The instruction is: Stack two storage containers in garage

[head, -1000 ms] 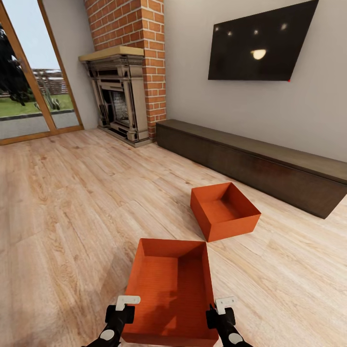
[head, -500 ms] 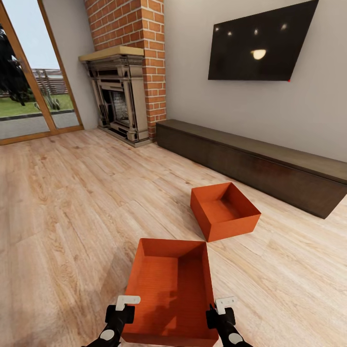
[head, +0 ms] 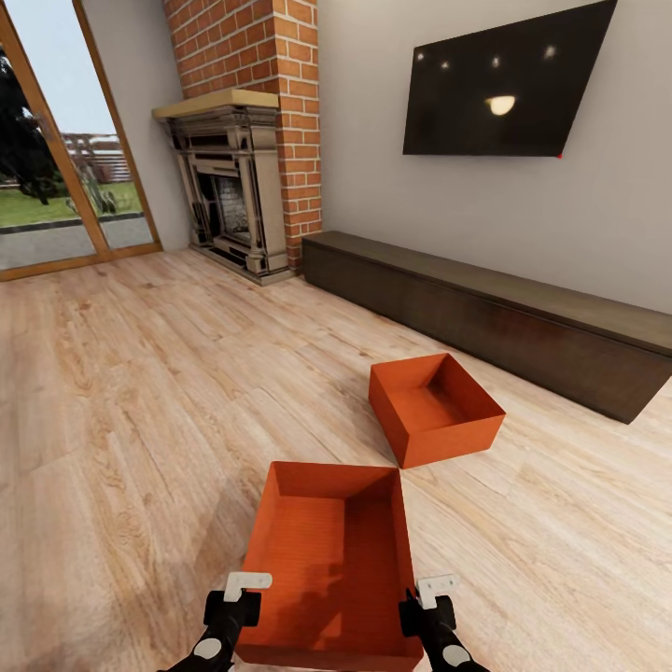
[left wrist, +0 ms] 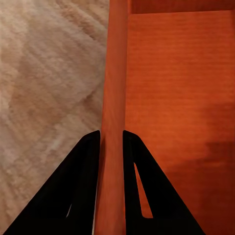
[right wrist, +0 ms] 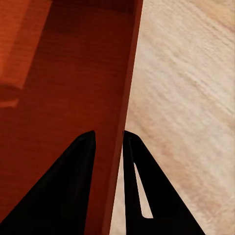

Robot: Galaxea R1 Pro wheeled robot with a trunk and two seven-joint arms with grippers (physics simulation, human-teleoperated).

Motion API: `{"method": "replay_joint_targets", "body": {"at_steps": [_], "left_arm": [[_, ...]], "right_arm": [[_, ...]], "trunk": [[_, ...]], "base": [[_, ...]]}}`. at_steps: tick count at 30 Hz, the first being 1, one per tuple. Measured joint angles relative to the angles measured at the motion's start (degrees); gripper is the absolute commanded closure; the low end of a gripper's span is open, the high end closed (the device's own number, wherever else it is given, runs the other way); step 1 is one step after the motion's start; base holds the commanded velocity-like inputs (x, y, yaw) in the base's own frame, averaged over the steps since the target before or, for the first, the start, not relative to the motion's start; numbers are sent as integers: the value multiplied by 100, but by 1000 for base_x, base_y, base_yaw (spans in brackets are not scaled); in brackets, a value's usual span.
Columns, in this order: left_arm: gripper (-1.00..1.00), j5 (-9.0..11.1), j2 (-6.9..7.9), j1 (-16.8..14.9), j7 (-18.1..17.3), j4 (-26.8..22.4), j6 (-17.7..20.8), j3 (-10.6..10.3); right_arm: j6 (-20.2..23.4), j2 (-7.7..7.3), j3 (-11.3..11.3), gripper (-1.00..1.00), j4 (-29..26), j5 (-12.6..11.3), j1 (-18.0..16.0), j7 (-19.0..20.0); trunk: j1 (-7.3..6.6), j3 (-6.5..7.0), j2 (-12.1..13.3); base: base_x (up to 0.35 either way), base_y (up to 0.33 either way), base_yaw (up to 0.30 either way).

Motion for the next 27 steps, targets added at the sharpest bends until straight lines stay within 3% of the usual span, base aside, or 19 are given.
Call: {"method": "replay_joint_targets", "body": {"at_steps": [27], "left_arm": [[100, 4, -3, -1, 7, -5, 14, -9]], "right_arm": [[-5, -1, 10, 100, 4, -17, 0, -3]], "trunk": [[-70, 598, 36]], "base": [[0, 0, 0]]}}
